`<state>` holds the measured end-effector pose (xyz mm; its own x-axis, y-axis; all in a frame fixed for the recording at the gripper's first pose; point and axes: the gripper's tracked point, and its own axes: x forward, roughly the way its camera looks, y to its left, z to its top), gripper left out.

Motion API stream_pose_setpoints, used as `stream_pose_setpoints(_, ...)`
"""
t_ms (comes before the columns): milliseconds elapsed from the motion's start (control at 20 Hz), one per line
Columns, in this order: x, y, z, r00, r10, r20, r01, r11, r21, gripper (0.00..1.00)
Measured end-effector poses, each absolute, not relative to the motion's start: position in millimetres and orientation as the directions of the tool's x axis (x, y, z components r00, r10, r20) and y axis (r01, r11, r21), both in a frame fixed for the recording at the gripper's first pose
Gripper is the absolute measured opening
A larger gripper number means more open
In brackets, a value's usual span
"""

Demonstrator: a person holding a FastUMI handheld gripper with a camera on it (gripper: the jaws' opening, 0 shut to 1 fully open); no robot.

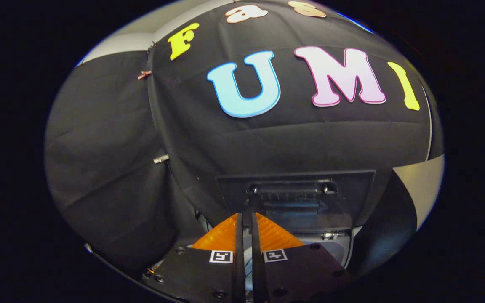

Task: Put the clothes into the washing machine and then close the washing machine lid.

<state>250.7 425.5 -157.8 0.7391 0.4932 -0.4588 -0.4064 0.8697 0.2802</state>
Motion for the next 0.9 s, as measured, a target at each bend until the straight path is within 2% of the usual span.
stream_pose_setpoints(50, 250, 427, -178, 0.723, 0.487, -0.489, -0.399, 0.873, 0.281, 0.12)
stream_pose_setpoints(100, 245, 422, -186, 0.712, 0.478, -0.514, -0.389, 0.878, 0.278, 0.08)
stream_pose_setpoints(350, 245, 419, -246, 0.661, 0.450, -0.601, -0.342, 0.893, 0.294, 0.08)
stream_pose_setpoints(550, 247, 410, -264, 0.658, 0.403, -0.636, -0.321, 0.914, 0.247, 0.61)
stream_pose_setpoints(700, 254, 396, -277, 0.681, 0.304, -0.666, -0.250, 0.952, 0.178, 1.00)
stream_pose_setpoints(900, 255, 401, -270, 0.688, 0.302, -0.660, -0.235, 0.953, 0.192, 0.99)
